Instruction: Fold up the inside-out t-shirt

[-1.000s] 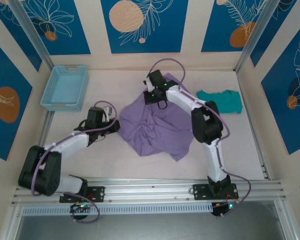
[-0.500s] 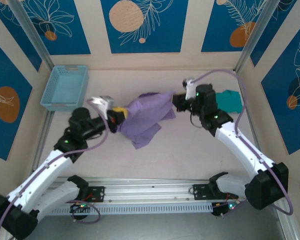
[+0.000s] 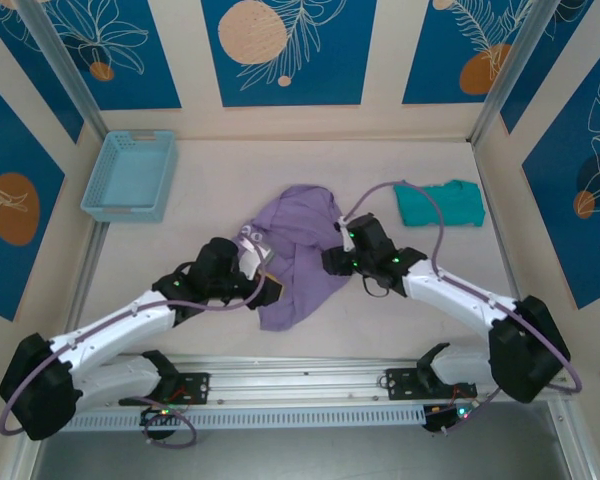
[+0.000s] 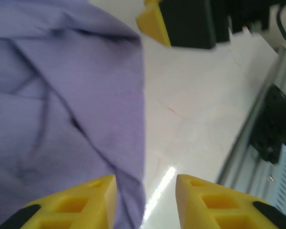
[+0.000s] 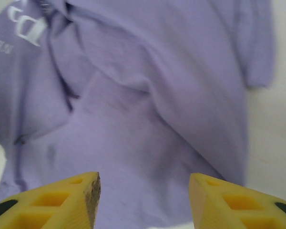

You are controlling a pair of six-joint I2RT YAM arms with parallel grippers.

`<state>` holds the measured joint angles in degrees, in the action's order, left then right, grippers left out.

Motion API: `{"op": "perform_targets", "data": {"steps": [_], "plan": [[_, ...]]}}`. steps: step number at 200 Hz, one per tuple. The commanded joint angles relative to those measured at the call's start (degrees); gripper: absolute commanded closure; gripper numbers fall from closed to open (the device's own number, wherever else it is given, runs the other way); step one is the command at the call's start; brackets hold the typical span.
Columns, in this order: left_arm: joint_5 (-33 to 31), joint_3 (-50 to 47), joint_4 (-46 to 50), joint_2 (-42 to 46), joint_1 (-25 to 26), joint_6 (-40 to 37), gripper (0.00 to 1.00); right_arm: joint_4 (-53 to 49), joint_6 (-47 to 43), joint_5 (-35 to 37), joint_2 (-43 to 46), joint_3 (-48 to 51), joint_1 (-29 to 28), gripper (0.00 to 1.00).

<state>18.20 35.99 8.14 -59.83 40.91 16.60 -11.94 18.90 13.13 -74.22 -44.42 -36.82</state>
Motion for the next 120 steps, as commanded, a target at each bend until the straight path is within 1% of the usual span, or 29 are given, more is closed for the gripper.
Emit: {"op": "perform_targets", "data": {"steps": [1,27,50,67,74,83,104,120], "plan": [[-9.38,-0.13,1.17,2.47,-4.39,5.74,0.61,1.84,-3.44,1.05,-5.94,-4.35,-2.88,0.46],[-10.03,-2.15,0.79,2.59,-9.47,11.23,0.58,0.74,-4.21,2.7,-13.03,-9.49,-5.83,0.43],[-10.57,-3.19,-0.14,2.99,-10.23,11.88,0.57,-0.64,-2.43,5.86,-20.26,-14.18,-6.16,0.43],[-9.91,-2.88,-0.23,2.32,-10.25,11.71,0.56,-0.75,-1.56,6.43,-24.25,-16.6,-6.14,0.45],[-9.54,-2.71,-0.36,1.79,-10.24,11.57,0.56,-0.48,-1.3,6.59,-24.93,-17.07,-6.16,0.48],[-8.74,-2.68,-0.54,1.02,-10.25,11.3,0.56,-0.12,-1.17,6.56,-25.39,-17.37,-6.16,0.54],[-6.16,-2.32,-1.6,-1.56,-9.77,10.24,0.56,-0.3,-0.84,7.07,-24.41,-17.15,-5.77,0.75],[-5.54,-1.91,-2.8,-3.72,-8.31,9.07,0.56,-0.45,-0.57,6.53,-22.53,-15.94,-5.22,0.87]]}}
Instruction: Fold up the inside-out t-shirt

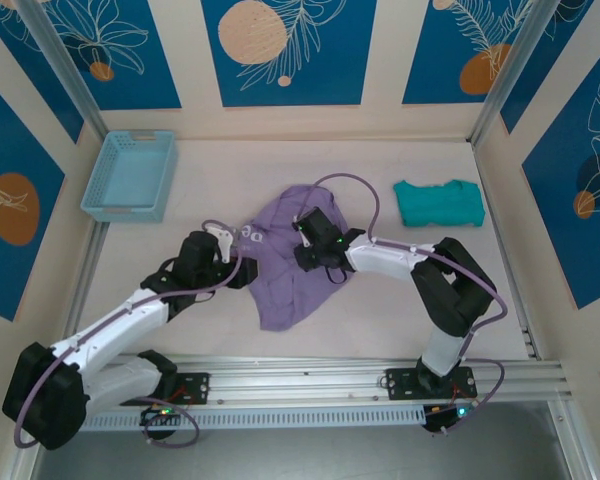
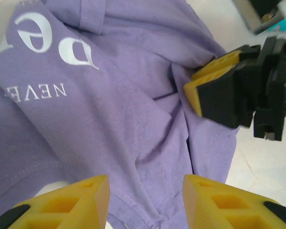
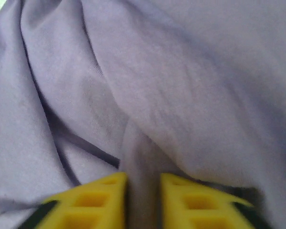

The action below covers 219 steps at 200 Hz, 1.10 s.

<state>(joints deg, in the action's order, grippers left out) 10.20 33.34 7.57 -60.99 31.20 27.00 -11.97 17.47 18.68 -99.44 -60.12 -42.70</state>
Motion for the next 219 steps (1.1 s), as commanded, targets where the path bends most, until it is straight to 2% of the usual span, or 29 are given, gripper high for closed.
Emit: {"op": "perform_targets", "data": {"steps": [1,17,32,78,115,151,165,201,219], "plan": [[2.46,0.75,-2.31,-2.69,1.49,-1.38,0.56,-0.43,0.86,0.89,2.89,-0.04,0.74,0.88],[1.99,1.73,-2.93,-4.99,3.29,-2.38,0.56,-0.82,1.38,0.09,5.33,1.73,1.42,0.95],[1.59,2.83,-3.43,-7.16,5.04,-3.48,0.55,-0.96,1.91,-1.15,8.23,4.01,2.19,0.98],[2.99,6.76,-7.08,-14.86,8.86,-6.31,0.51,0.14,3.94,-9.72,17.86,12.07,7.09,0.96],[2.56,12.53,-6.57,-25.14,11.56,-9.25,0.49,0.49,5.72,-15.72,24.52,18.1,12.83,0.95],[-2.68,18.73,-3.3,-34.05,13.24,-11.66,0.48,-2.02,6.16,-16.62,29.69,22.16,15.73,0.97],[-2.91,20.27,-3.46,-36.16,13.21,-11.58,0.56,-3.03,6.79,-16.0,31.06,23.37,16.35,0.97],[-0.82,18.85,-7.29,-33.22,12.72,-10.9,0.99,-4.54,7.27,-13.46,33.65,24.96,16.9,0.97],[1.33,17.33,-8.88,-29.97,11.37,-10.16,1.0,-3.23,6.24,-14.25,35.08,25.25,16.95,0.96]]}}
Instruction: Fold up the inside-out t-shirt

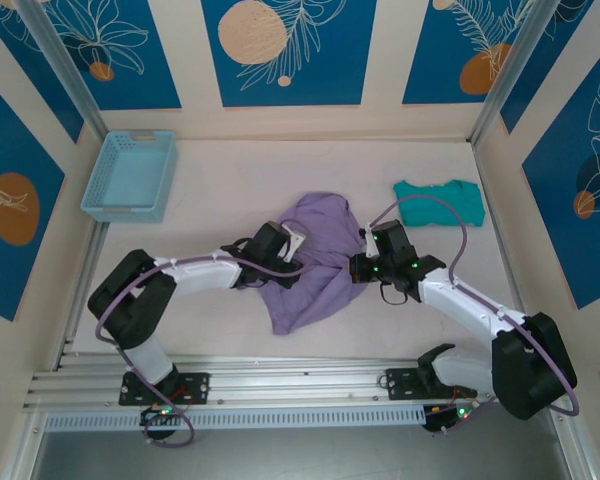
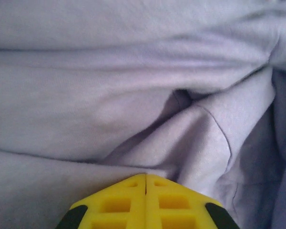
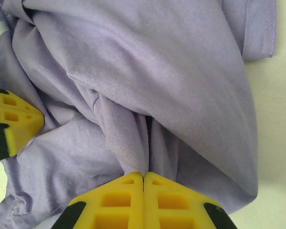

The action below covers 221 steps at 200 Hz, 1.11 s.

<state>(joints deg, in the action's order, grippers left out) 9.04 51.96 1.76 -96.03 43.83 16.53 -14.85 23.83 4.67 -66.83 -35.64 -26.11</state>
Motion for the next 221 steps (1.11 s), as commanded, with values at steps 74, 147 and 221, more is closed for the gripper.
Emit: {"op": "perform_targets", "data": {"steps": [74,147,221], "plan": [[4.72,-2.76,-2.98,8.56,0.69,-2.85,0.63,4.07,-3.07,-6.59,6.04,0.12,0.71,0.95],[-3.47,5.48,3.37,-3.99,5.83,-8.99,0.71,3.65,-2.95,-5.36,6.27,1.48,0.97,0.95],[3.55,-2.86,-2.65,18.16,-2.01,-1.33,1.0,1.67,-6.85,-8.22,15.59,0.77,4.69,0.94]]}}
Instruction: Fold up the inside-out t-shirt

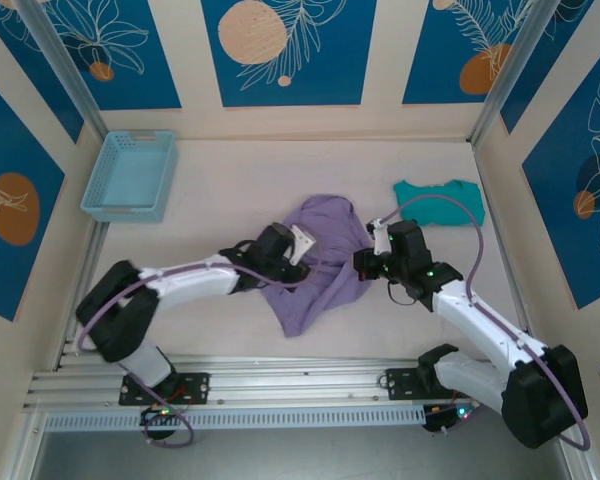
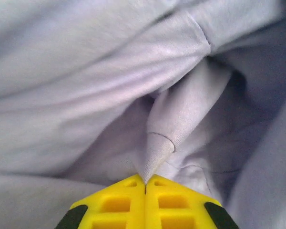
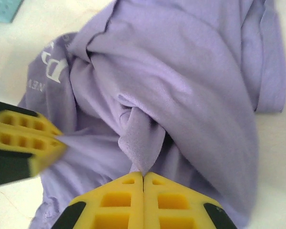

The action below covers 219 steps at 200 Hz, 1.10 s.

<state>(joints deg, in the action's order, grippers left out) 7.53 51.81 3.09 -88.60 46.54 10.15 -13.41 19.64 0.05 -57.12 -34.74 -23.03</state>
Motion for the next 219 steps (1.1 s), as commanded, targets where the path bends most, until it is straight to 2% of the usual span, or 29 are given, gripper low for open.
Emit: {"op": "perform_targets", "data": {"steps": [1,24,54,74,94,113,130,146,182,195,219], "plan": [[5.36,-2.92,-4.2,11.21,-4.94,5.32,1.0,0.31,-2.71,-3.81,6.11,-0.14,1.73,0.94],[10.94,-5.42,-6.34,19.13,-10.3,10.03,1.0,2.67,-2.43,-6.35,9.86,2.17,2.72,0.93],[14.8,-6.4,-5.58,22.39,-13.77,11.9,1.0,6.4,0.41,-5.3,8.9,6.91,1.98,0.93],[15.58,-7.35,-5.64,23.22,-15.17,12.65,1.0,5.4,5.1,2.06,6.01,8.57,0.14,0.93],[15.67,-9.08,-6.23,24.64,-16.13,12.92,1.0,-0.79,11.24,12.04,2.43,7.87,-2.35,0.92],[15.98,-10.73,-6.7,25.1,-16.26,12.36,1.0,-2.17,11.43,16.39,2.51,7.33,-5.96,0.82],[17.27,-11.44,-6.61,24.55,-16.27,11.99,1.0,0.71,6.43,17.86,4.72,6.84,-10.47,0.65],[18.36,-12.12,-7.13,24.26,-16.23,12.03,1.0,4.05,0.69,18.26,5.95,6.34,-13.78,0.55],[18.84,-12.44,-7.4,24.52,-16.27,12.07,1.0,6.02,-7.1,14.16,-0.3,2.01,-16.71,0.43],[19.09,-12.49,-7.49,24.61,-16.23,12.17,1.0,5.82,-9.53,17.07,-4.29,0.18,-19.01,0.37],[19.2,-12.49,-7.25,24.83,-16.26,11.97,1.0,6.93,-14.08,21.18,-10.94,-2.77,-21.48,0.34]]}}
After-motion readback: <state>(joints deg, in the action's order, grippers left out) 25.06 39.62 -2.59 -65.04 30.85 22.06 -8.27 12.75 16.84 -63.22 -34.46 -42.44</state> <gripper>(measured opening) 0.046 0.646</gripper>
